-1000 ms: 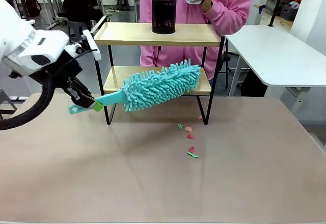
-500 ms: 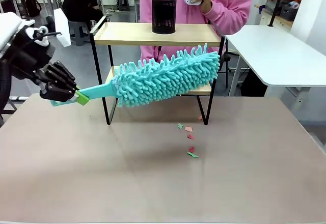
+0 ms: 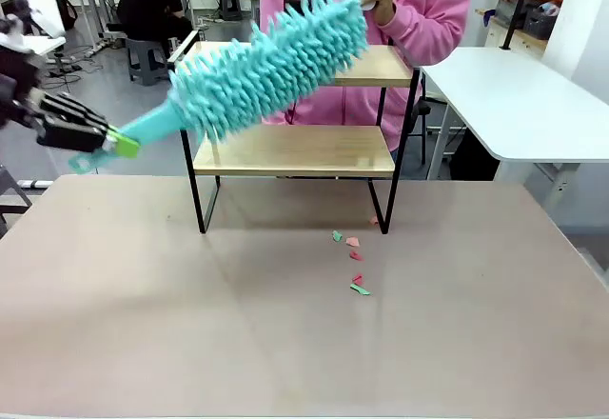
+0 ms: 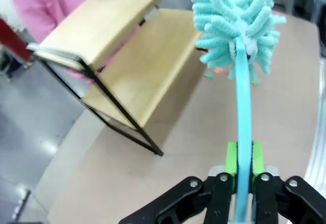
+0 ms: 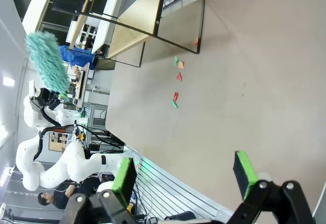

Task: Clean the shelf.
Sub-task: Clean the remaining tier of the Shelf with the Duster once objects are removed.

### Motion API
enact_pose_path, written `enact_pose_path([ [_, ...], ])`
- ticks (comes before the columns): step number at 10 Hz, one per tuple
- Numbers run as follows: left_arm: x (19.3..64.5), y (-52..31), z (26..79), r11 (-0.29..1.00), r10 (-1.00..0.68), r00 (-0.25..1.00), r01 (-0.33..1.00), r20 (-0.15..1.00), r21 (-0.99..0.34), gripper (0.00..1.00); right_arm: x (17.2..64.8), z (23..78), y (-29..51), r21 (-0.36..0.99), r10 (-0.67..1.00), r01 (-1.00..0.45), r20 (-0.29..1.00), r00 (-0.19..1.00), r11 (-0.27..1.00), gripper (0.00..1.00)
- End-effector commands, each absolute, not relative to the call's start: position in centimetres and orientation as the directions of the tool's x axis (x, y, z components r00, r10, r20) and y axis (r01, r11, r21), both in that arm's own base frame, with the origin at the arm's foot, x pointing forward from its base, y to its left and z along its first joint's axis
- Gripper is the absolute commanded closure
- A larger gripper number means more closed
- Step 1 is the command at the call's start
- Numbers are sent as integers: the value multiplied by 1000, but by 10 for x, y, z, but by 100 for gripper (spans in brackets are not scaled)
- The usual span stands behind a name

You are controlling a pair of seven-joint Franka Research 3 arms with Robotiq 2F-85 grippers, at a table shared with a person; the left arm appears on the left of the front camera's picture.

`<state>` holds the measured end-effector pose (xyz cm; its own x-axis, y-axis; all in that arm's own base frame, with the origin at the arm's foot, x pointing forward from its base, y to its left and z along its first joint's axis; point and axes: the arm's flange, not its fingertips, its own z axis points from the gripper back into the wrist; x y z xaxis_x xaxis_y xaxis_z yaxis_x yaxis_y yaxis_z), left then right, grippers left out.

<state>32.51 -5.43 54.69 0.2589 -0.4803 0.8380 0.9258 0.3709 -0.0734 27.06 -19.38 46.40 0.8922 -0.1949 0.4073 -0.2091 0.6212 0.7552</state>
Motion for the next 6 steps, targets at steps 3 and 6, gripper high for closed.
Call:
enact_pose_path([
  [3, 271, 3, 494, 435, -171, 214, 892, 962, -121, 87, 272, 464, -193, 756, -194, -240, 435, 879, 610, 0],
  [6, 274, 36, 483, 614, 6, 387, 727, 922, -309, 87, 272, 464, -193, 756, -194, -240, 435, 879, 610, 0],
])
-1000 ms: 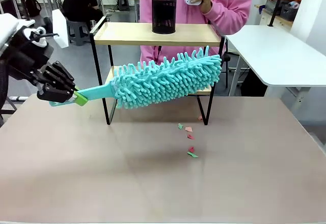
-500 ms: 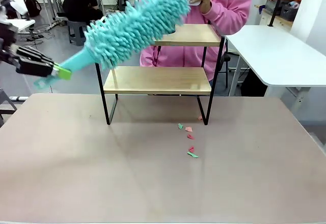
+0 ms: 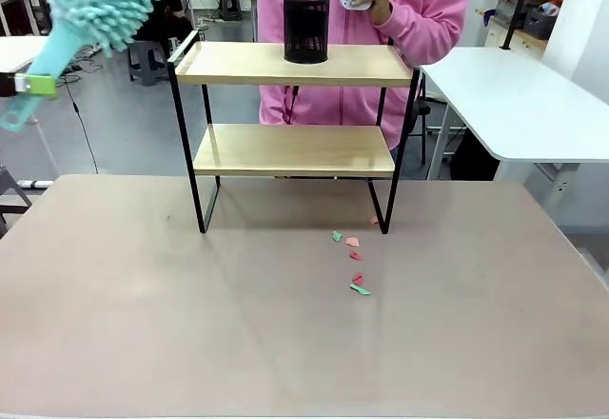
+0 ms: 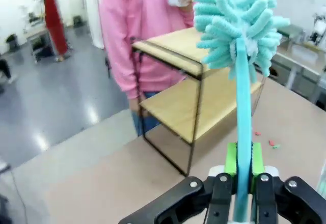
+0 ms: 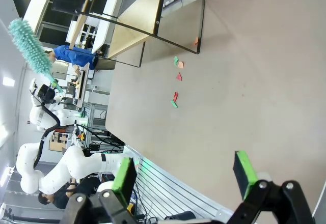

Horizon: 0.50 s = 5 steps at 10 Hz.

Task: Clean the shelf.
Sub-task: Clean the remaining tier of the Shelf with the Duster once objects are removed.

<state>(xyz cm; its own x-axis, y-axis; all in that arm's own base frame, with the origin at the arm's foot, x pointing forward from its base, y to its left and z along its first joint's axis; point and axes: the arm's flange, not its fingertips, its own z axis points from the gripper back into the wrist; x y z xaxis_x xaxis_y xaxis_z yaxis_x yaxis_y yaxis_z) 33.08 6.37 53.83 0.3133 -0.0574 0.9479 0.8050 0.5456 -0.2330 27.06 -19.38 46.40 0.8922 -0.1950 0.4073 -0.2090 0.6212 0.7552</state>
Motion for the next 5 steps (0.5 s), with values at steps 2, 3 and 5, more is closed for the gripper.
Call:
enact_pose_path([
  [2, 276, 52, 482, 807, 161, 597, 379, 786, -453, 87, 272, 464, -193, 756, -194, -240, 435, 879, 610, 0],
  [3, 276, 62, 482, 826, 253, 626, 257, 738, -502, 87, 272, 464, -193, 756, -194, -240, 435, 879, 610, 0],
  [5, 294, 64, 470, 871, 260, 729, 107, 633, -480, 87, 272, 464, -193, 756, -194, -240, 435, 879, 610, 0],
])
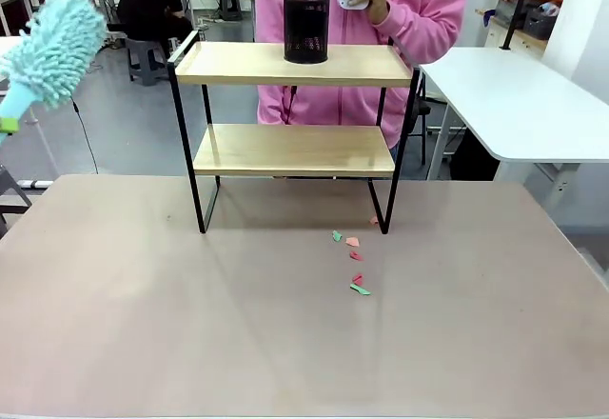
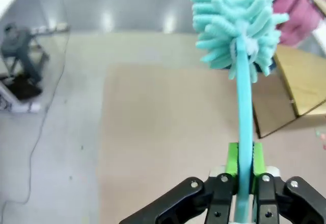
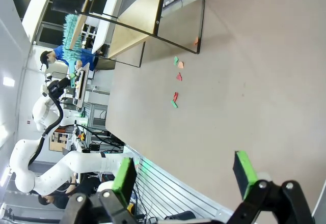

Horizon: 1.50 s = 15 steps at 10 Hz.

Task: Clean the shelf.
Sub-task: Clean the remaining tier of the Shelf with the Duster once objects are removed, then hand the Duster back to the human.

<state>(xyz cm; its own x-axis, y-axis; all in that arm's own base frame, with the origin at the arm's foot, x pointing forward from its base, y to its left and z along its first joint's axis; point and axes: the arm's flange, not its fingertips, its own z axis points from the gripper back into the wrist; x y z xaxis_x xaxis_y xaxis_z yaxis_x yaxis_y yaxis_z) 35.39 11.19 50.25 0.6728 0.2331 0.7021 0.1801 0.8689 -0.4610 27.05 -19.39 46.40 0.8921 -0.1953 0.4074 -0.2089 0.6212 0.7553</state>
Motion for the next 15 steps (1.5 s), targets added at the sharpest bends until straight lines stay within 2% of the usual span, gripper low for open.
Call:
enact_pose_path([
  [1, 304, 60, 462, 886, 183, 803, 115, 567, -449, 87, 272, 464, -193, 756, -194, -240, 435, 879, 610, 0],
  [2, 354, 112, 502, 869, 233, 673, 180, 702, -461, 87, 272, 464, -193, 756, -194, -240, 435, 879, 610, 0],
  [15, 354, 112, 502, 869, 233, 673, 180, 702, -461, 87, 272, 464, -193, 756, -194, -240, 435, 879, 610, 0],
])
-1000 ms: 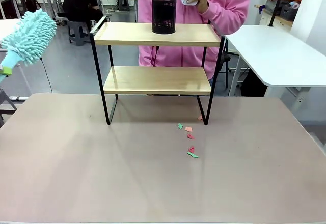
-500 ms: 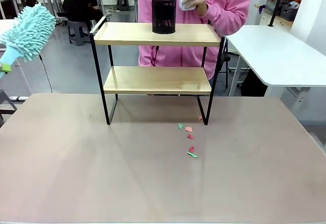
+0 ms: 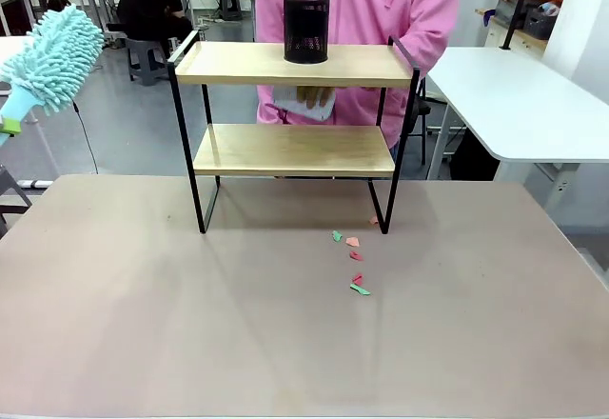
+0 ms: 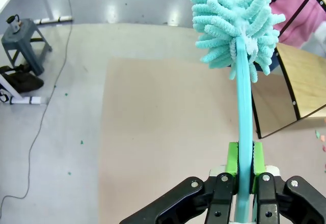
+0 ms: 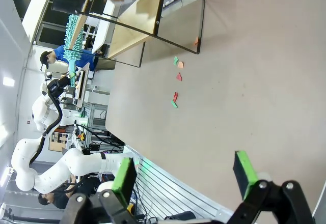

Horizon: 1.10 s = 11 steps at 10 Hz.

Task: Clean the shelf.
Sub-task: Hand the Duster back to the human.

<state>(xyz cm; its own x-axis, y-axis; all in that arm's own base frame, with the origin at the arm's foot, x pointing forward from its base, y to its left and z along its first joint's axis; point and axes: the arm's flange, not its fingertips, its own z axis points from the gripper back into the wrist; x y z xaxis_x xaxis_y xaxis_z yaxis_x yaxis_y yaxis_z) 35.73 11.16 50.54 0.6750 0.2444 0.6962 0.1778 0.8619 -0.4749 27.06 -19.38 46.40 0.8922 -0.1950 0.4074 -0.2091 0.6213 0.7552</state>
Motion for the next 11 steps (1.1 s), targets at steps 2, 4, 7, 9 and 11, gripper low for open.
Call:
enact_pose_path([
  [2, 354, 112, 502, 869, 233, 673, 180, 702, -461, 87, 272, 464, -193, 756, -194, -240, 435, 879, 610, 0],
  [4, 354, 112, 502, 869, 233, 673, 180, 702, -461, 87, 272, 464, -193, 756, -194, -240, 435, 879, 610, 0],
  [7, 357, 112, 505, 862, 244, 675, 178, 696, -474, 87, 272, 464, -193, 756, -194, -240, 435, 879, 610, 0],
  [9, 353, 116, 536, 762, 165, 661, 386, 732, -520, 87, 272, 473, -189, 724, -138, -243, 423, 896, 645, 0],
  [11, 324, 122, 582, 587, 60, 560, 650, 826, -483, 87, 277, 516, -184, 766, -175, -328, 492, 853, 553, 0],
])
